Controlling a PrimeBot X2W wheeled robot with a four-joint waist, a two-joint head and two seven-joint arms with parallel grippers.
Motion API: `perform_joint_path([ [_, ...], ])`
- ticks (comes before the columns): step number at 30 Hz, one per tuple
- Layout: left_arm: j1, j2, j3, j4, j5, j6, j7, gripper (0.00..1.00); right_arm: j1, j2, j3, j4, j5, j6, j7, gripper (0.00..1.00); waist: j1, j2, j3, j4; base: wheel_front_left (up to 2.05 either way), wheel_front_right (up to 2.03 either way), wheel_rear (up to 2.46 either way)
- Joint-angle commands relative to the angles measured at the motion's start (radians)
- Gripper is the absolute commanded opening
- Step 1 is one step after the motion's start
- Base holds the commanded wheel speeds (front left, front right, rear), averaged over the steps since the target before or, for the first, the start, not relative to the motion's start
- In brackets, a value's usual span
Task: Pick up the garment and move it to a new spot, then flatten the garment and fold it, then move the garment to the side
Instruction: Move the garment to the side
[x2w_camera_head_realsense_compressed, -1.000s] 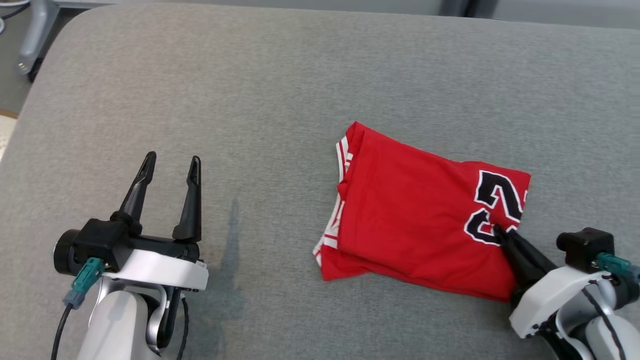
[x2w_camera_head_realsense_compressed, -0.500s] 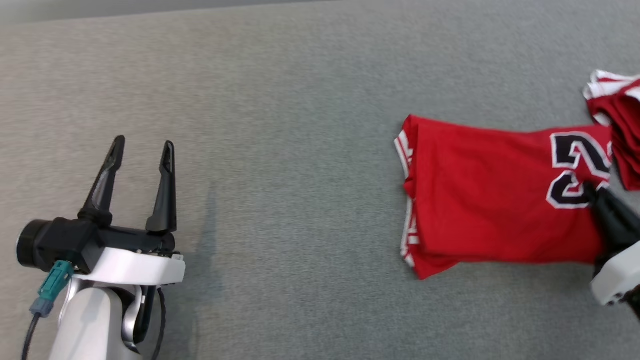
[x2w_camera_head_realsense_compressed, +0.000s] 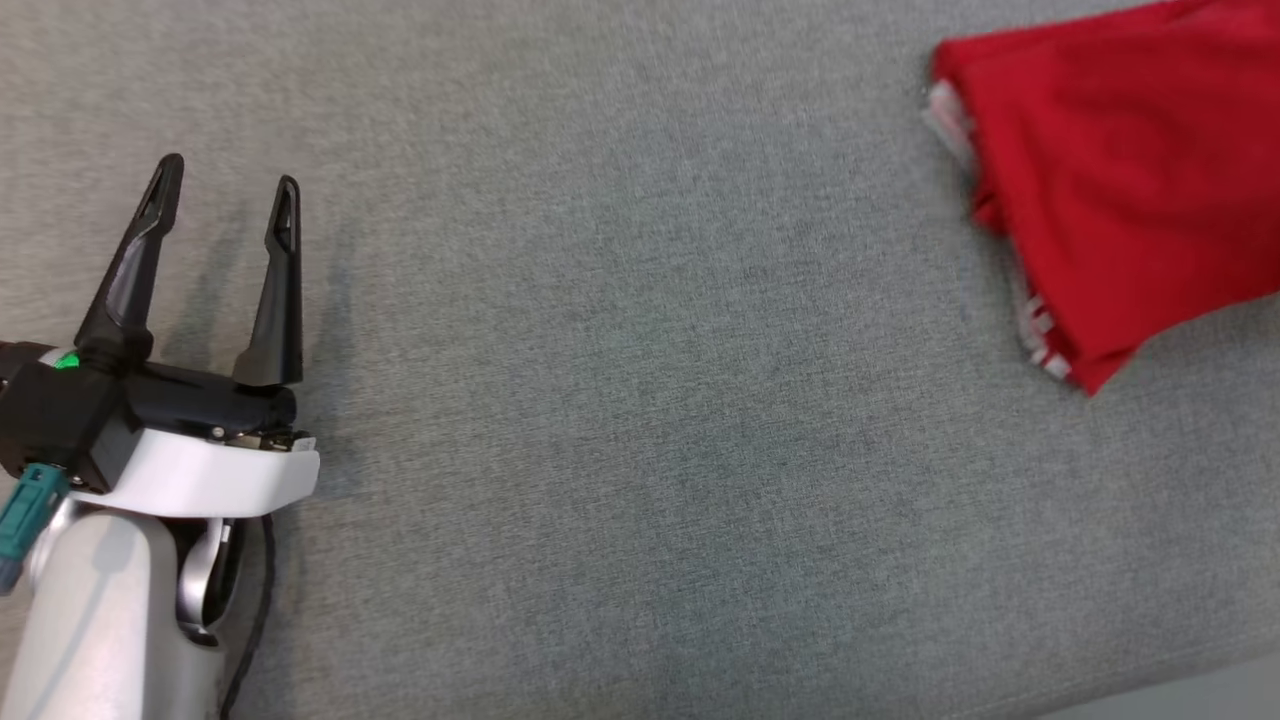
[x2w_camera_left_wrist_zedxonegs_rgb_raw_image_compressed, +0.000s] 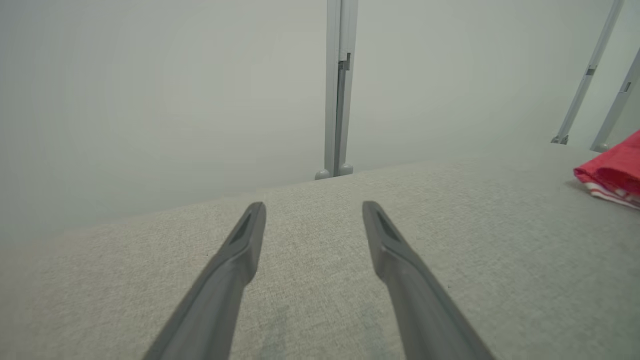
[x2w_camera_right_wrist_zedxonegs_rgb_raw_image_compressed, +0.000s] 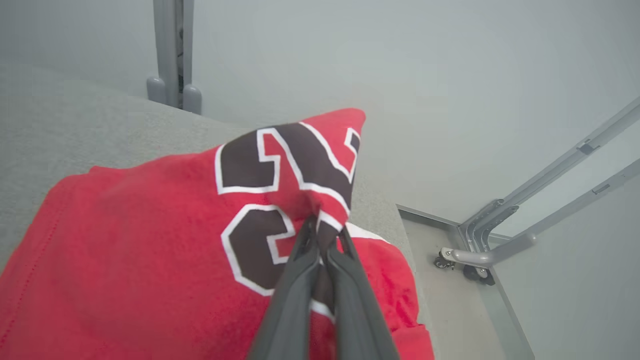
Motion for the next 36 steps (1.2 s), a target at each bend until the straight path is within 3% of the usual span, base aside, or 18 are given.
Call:
perform_joint_path([
  [1,-0.021,0.012,0.002,-0.013,0.006,-0.001,0.006,1.00,-0.026,-0.033,-0.031,0.013,0.009,0.000,-0.010,0.00,0.0000,0.0000,0.042,-0.024,0.00,0.00,0.00],
  [5,-0.030,0.025,0.004,-0.033,0.002,-0.001,0.019,1.00,-0.056,-0.100,-0.088,0.041,0.020,0.000,-0.029,0.00,0.0000,0.0000,0.073,-0.030,0.00,0.00,0.00],
  [12,-0.055,0.040,0.006,-0.040,-0.003,0.005,0.031,1.00,-0.142,-0.121,-0.095,0.125,0.028,0.000,-0.050,0.00,0.0000,0.0000,0.116,-0.045,0.00,0.00,0.00],
  [13,-0.057,0.042,0.004,-0.040,-0.002,0.004,0.033,1.00,-0.153,-0.122,-0.094,0.148,0.015,0.000,-0.054,0.28,0.0000,0.0000,0.122,-0.045,0.00,0.00,0.00],
  [14,-0.061,0.045,0.003,-0.040,-0.002,0.004,0.033,1.00,-0.166,-0.120,-0.093,0.165,-0.002,0.000,-0.068,0.50,0.0000,0.0000,0.127,-0.044,0.00,0.00,0.00],
  [15,-0.065,0.048,0.002,-0.039,-0.003,0.003,0.034,1.00,-0.181,-0.112,-0.090,0.182,-0.006,0.000,-0.081,1.00,0.0000,0.0000,0.131,-0.044,0.00,0.00,0.00],
  [26,-0.029,0.058,0.016,-0.017,-0.015,0.019,0.021,1.00,-0.181,-0.017,-0.106,0.271,-0.030,0.000,-0.197,1.00,0.0000,0.0000,0.113,-0.040,0.00,0.00,0.00],
  [36,0.018,0.026,0.033,0.013,-0.053,0.045,-0.006,1.00,-0.063,0.184,-0.085,0.151,0.006,0.000,-0.291,1.00,0.0000,0.0000,-0.004,-0.020,0.00,0.00,0.00],
])
